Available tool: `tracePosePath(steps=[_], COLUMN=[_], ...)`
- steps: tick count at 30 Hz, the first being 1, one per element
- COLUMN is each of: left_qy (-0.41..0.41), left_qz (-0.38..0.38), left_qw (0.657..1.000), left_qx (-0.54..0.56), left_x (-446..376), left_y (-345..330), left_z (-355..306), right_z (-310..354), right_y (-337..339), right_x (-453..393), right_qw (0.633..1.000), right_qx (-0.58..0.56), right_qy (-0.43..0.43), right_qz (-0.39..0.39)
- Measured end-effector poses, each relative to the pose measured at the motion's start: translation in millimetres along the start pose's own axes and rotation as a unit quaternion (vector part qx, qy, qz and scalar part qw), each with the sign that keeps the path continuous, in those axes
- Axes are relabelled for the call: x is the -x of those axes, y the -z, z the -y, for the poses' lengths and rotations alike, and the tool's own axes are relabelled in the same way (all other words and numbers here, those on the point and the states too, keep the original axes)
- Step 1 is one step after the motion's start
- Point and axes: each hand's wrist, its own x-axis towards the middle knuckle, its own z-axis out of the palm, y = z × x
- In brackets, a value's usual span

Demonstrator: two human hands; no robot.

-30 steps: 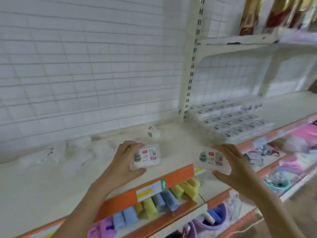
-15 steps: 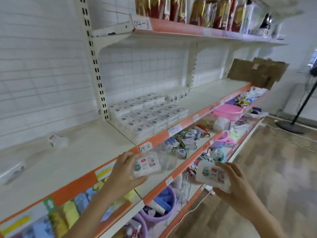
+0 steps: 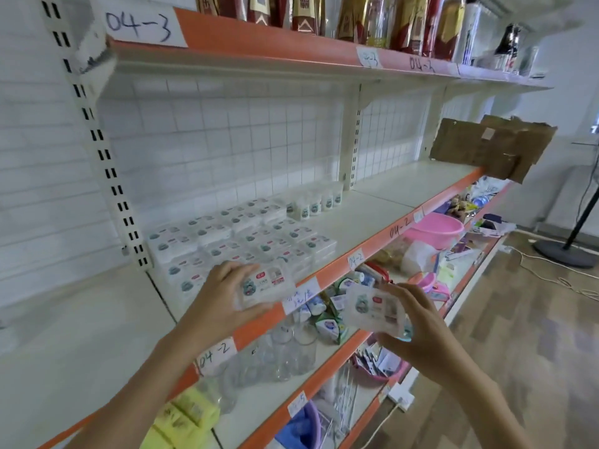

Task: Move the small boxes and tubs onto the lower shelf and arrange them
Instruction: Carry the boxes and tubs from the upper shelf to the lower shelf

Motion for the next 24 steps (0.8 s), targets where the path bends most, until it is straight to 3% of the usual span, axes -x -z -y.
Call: tracePosePath(steps=[4,11,16,24], left_qy=[0.037,0.119,0.195,0.315], left_qz=[-0.022,-0.039,0.021,0.081], left_qw=[0.998,0.99,0.977,0.934], left_qx=[-0.034,-0.069,-0.089,-0.147], left_x=[-66,-147,-174,-180], left_y=[0,-1,-9,-37], left_z=[19,60,77,68], right_z=[-15,-33,-43,-60], right_y=[6,-18,-62,-117], right_x=[-90,-242,-323,-385], right_qw=[0.998,0.987,0.965,0.899], right_qx=[0.0,-0.034,-0.026,-0.071], right_qy=[0.067,0.116,0.145,0.222], right_qz=[0.006,0.105,0.216,0.37])
